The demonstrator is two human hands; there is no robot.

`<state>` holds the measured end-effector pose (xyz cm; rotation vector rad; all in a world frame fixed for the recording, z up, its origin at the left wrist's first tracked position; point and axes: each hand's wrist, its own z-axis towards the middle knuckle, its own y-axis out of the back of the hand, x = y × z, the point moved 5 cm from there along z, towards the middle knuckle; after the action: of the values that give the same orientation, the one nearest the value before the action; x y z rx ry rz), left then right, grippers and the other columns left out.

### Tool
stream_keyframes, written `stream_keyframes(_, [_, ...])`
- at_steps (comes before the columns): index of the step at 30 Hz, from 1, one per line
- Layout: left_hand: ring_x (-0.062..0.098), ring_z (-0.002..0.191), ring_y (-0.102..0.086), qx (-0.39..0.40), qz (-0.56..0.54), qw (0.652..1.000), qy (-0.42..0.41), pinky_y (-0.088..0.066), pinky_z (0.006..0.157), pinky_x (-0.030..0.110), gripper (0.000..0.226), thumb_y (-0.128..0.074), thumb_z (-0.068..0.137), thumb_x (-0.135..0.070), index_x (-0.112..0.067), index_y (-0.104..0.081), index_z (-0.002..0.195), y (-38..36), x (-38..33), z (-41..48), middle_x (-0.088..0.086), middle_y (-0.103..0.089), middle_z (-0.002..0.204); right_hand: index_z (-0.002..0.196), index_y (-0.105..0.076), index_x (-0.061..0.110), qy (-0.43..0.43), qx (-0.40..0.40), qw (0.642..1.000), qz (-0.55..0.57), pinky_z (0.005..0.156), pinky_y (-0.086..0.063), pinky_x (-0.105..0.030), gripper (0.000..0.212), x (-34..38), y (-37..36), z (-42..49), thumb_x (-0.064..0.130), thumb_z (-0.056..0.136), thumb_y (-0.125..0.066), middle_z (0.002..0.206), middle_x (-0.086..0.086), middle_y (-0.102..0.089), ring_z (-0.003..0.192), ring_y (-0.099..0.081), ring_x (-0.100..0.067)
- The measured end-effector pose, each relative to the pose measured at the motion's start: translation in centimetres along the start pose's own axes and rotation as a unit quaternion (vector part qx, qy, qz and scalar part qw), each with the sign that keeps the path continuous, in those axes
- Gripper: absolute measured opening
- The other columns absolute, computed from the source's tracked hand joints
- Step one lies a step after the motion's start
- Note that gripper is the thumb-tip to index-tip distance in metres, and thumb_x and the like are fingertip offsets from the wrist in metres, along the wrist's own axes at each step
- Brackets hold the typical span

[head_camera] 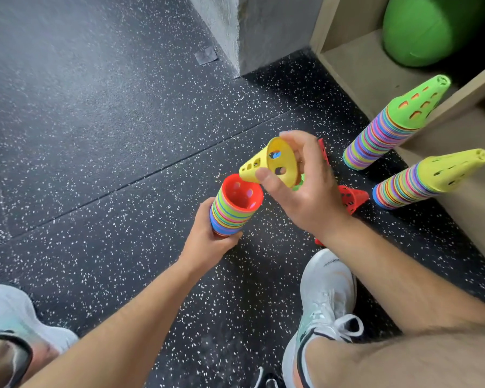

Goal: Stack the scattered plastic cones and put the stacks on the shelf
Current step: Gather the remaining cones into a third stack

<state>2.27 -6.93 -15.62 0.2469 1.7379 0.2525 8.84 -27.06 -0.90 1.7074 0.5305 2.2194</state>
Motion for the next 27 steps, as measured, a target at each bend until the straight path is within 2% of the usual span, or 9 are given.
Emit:
stream_keyframes(4, [0.010,0.109,-0.064,0.003,0.004,1.000,-0.001,-0.052,0.089,0.018,0.078,-0.082,0.075,-0.018,-0.066,-0.042,0.121,-0.3,-0.1,0.0,-0.015,-0.061,0.119,0.137,-0.052,0.021,0.026,0.192,0.970,-0.144,0.108,-0.038,-0.039,0.073,-1.3,-3.6,-0.7,0.065,0.081,-0.066,0.135,0.004,-0.056,0.125,-0.046,-0.018])
stream_keyframes(6, [0.010,0.112,-0.063,0.006,0.008,1.000,-0.001,-0.051,0.092,0.018,0.078,-0.082,0.076,-0.020,-0.066,-0.041,0.123,-0.3,-0.1,0.1,-0.015,-0.060,0.122,0.143,-0.047,0.024,0.021,0.220,0.962,-0.159,0.115,-0.031,-0.039,0.077,-2.9,-3.9,-1.1,0.072,0.083,-0.058,0.147,0.006,-0.048,0.136,-0.037,-0.015])
stream_keyframes(9, [0.007,0.116,-0.062,0.008,0.018,1.000,0.004,-0.047,0.093,0.013,0.080,-0.083,0.076,-0.022,-0.069,-0.039,0.123,-0.2,0.0,0.2,-0.020,-0.059,0.123,0.146,-0.043,0.020,-0.027,0.120,0.977,-0.174,0.118,-0.028,-0.039,0.074,-6.1,-1.9,-0.9,0.068,0.091,-0.048,0.150,0.001,-0.045,0.139,-0.036,-0.018])
stream_keyframes(11, [0.005,0.118,-0.061,0.012,0.026,1.000,0.002,-0.044,0.091,0.008,0.082,-0.084,0.077,-0.021,-0.070,-0.038,0.124,-0.1,0.1,0.1,-0.025,-0.058,0.123,0.149,-0.038,0.021,-0.088,0.079,0.959,-0.257,0.118,-0.026,-0.044,0.078,-8.8,-0.3,-0.7,0.068,0.089,-0.050,0.154,-0.003,-0.039,0.141,-0.031,-0.024])
stream_keyframes(14, [0.007,0.119,-0.060,0.019,0.024,1.000,0.005,-0.044,0.091,0.008,0.081,-0.084,0.078,-0.021,-0.069,-0.038,0.125,-0.1,0.2,0.0,-0.023,-0.058,0.124,0.154,-0.022,0.032,-0.178,0.120,0.919,-0.332,0.117,-0.022,-0.051,0.090,-12.6,1.0,-0.4,0.074,0.082,-0.055,0.159,-0.005,-0.028,0.145,-0.024,-0.030])
stream_keyframes(18, [0.004,0.118,-0.060,0.022,0.023,0.999,0.004,-0.044,0.092,0.008,0.081,-0.085,0.078,-0.019,-0.068,-0.039,0.124,-0.2,0.2,0.1,-0.023,-0.058,0.123,0.153,-0.023,0.037,-0.200,0.155,0.902,-0.349,0.112,-0.027,-0.048,0.090,-14.8,1.4,0.3,0.071,0.078,-0.061,0.149,-0.005,-0.041,0.136,-0.035,-0.031])
stream_keyframes(21, [0.004,0.118,-0.061,0.028,0.021,0.999,0.006,-0.044,0.090,0.007,0.083,-0.085,0.080,-0.014,-0.067,-0.039,0.124,-0.3,0.2,0.1,-0.023,-0.059,0.123,0.146,-0.038,0.036,-0.198,0.135,0.913,-0.330,0.109,-0.030,-0.045,0.079,-14.7,1.6,0.7,0.064,0.078,-0.068,0.135,-0.006,-0.049,0.127,-0.044,-0.031])
stream_keyframes(24, [0.004,0.116,-0.061,0.028,0.017,0.999,0.011,-0.044,0.089,0.007,0.082,-0.085,0.081,-0.012,-0.064,-0.039,0.124,-0.2,0.2,0.0,-0.023,-0.059,0.121,0.138,-0.046,0.039,-0.180,0.086,0.946,-0.254,0.104,-0.041,-0.040,0.071,-12.7,2.2,1.3,0.060,0.077,-0.073,0.123,0.000,-0.048,0.114,-0.054,-0.024])
stream_keyframes(27, [0.005,0.116,-0.060,0.025,0.021,0.999,0.006,-0.043,0.089,0.007,0.082,-0.084,0.081,-0.011,-0.066,-0.040,0.122,-0.2,0.0,0.1,-0.019,-0.059,0.123,0.135,-0.052,0.039,-0.100,0.006,0.987,-0.129,0.092,-0.048,-0.028,0.062,-8.1,2.8,2.0,0.057,0.079,-0.072,0.113,0.002,-0.053,0.101,-0.056,-0.009])
